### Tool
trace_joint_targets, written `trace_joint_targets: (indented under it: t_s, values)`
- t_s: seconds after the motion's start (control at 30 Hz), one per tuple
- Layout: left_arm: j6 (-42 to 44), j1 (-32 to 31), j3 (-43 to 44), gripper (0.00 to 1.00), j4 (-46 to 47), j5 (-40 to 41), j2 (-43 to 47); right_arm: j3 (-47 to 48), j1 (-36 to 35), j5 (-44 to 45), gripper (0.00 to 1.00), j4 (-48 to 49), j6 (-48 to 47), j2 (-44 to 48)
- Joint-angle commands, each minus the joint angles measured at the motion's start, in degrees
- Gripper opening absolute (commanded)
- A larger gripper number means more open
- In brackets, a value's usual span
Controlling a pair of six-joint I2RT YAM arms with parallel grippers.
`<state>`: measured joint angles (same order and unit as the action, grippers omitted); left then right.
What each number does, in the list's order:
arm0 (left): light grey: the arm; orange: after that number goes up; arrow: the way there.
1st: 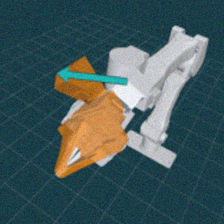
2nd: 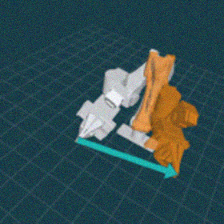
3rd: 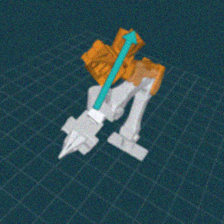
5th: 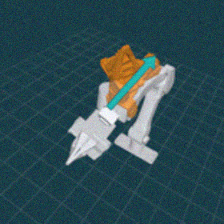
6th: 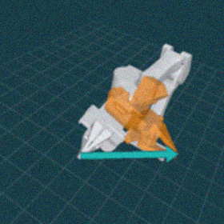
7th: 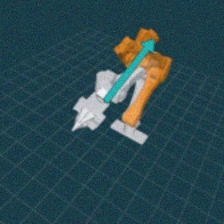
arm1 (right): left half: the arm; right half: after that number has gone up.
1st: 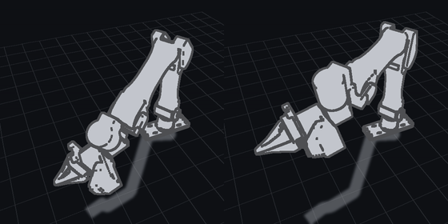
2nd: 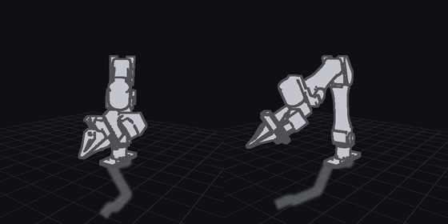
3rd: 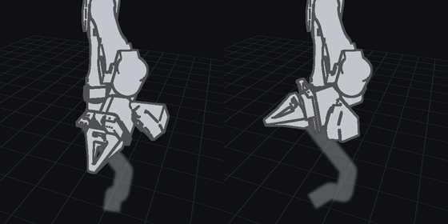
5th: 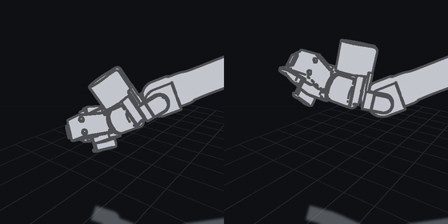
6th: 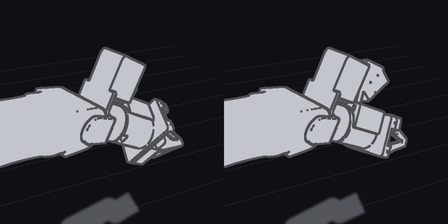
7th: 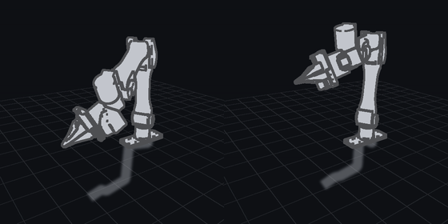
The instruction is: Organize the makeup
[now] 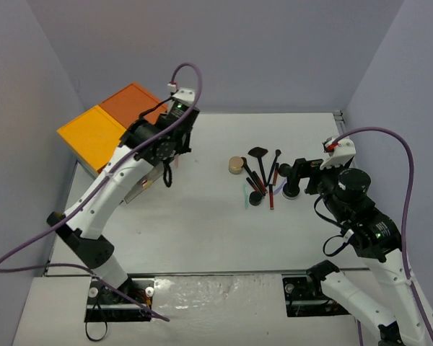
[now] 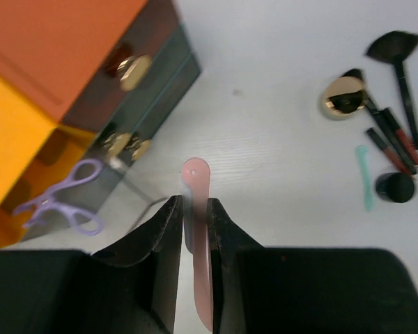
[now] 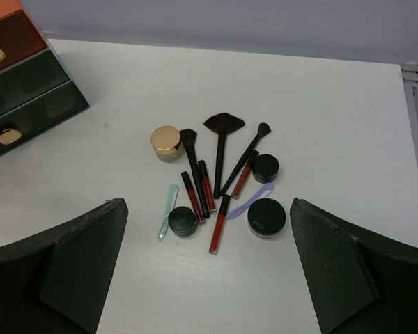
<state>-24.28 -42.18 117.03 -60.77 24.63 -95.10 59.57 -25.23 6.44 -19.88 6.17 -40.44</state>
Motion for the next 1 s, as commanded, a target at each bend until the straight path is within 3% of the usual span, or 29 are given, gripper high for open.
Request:
trace_joint_targets:
  t_s: [0.0,0.1,0.3,0.47,0.67,0.8,0.97]
  values:
    - [5.8,8.1,-6.0,0.0,-4.7,-0.8,8.9,0.1,-0.4,-0.1,1.0,5.7,0.6,1.1]
    - [8.3,12.9,-13.5,0.0,-1.4,-3.2,13.3,-0.2,-0.4,-0.3,1.0,5.7,0.8,1.6]
    - [12.1,21.2,-19.4,0.03,2.0,-6.5,15.5,-0.3,-0.4,-0.6,1.0,5.8,1.1,2.5]
    - [13.5,24.4,-22.8,0.33,6.2,-9.1,15.8,-0.6,-0.5,-0.7,1.0,5.7,1.4,3.5]
    - [14.1,25.8,-20.9,0.45,7.8,-11.5,14.0,-0.6,-0.4,-0.8,1.0,5.6,1.6,4.1]
    - [11.2,22.9,-19.2,0.53,8.8,-13.1,13.6,-0.5,-0.4,-0.1,1.0,5.6,1.7,4.3]
    - [4.2,8.7,-16.5,0.57,9.7,-8.3,9.5,-0.6,-0.4,1.2,1.0,5.6,2.0,4.7]
